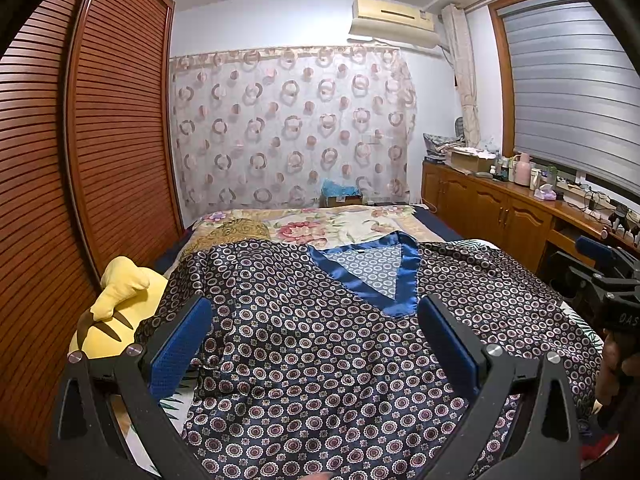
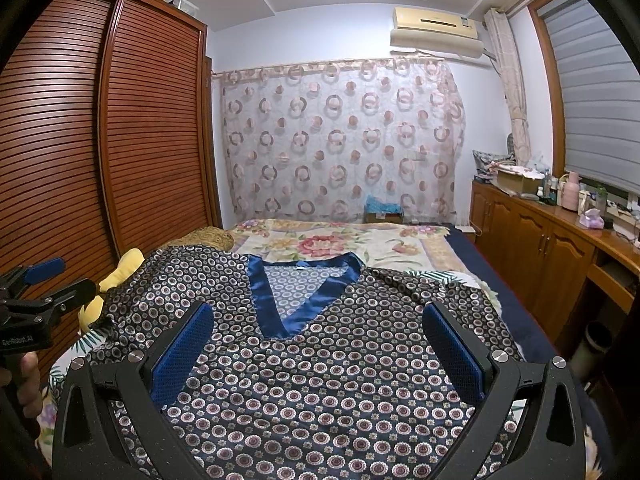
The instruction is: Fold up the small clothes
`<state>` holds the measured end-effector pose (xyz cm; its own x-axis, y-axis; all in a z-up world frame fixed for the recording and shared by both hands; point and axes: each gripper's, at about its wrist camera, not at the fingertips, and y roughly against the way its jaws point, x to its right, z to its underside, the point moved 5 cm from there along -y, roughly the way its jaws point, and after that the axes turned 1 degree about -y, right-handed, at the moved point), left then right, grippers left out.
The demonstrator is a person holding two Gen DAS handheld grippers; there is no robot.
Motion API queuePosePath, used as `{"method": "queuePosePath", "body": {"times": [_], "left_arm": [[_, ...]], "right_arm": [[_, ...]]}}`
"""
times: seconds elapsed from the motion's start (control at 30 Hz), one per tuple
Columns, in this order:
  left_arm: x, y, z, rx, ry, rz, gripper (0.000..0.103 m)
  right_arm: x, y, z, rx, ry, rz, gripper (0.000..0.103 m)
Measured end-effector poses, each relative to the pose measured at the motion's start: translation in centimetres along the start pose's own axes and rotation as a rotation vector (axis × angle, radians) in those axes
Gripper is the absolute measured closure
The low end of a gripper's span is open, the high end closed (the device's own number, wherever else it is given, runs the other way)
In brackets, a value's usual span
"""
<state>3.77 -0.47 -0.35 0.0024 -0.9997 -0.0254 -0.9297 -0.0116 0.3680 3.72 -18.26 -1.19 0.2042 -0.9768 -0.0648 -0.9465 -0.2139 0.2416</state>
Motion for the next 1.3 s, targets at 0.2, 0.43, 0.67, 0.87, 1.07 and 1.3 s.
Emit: {"method": "queuePosePath", "body": {"times": [0.2,0.43,0.67,0.87,1.07,1.3], "left_arm": [[0.0,0.0,0.1,0.0,0.0,-0.001,0.0],[0.1,-0.1,0.1,0.0,-0.001,-0.001,0.0],[-1.3,-1.2,1.2,-0.031,0.003,-0.008,0.0],[-4.2,-2.0,2.6,-0.059,0.034,-0.029,0.0],[-7.1,-2.9,3.9,-0.095,0.06,-0.043,0.0],[-10.1,-4.4,5.5,-0.148,0.017,-0.072,0.0]], "right_arm": [[0.0,-0.1,0.0,0.0,0.0,-0.003,0.0],[-0.1,-0.1,0.1,-0.002,0.0,-0.009,0.0],[-0.7,-0.6,0.5,-0.024,0.009,-0.047,0.0],[-1.2,-1.4,0.6,-0.047,0.016,-0.086,0.0],[-1.7,-2.4,0.5,-0.073,0.035,-0.113,0.0],[-1.7,-3.2,0.7,-0.109,0.062,-0.137,0.0]]}}
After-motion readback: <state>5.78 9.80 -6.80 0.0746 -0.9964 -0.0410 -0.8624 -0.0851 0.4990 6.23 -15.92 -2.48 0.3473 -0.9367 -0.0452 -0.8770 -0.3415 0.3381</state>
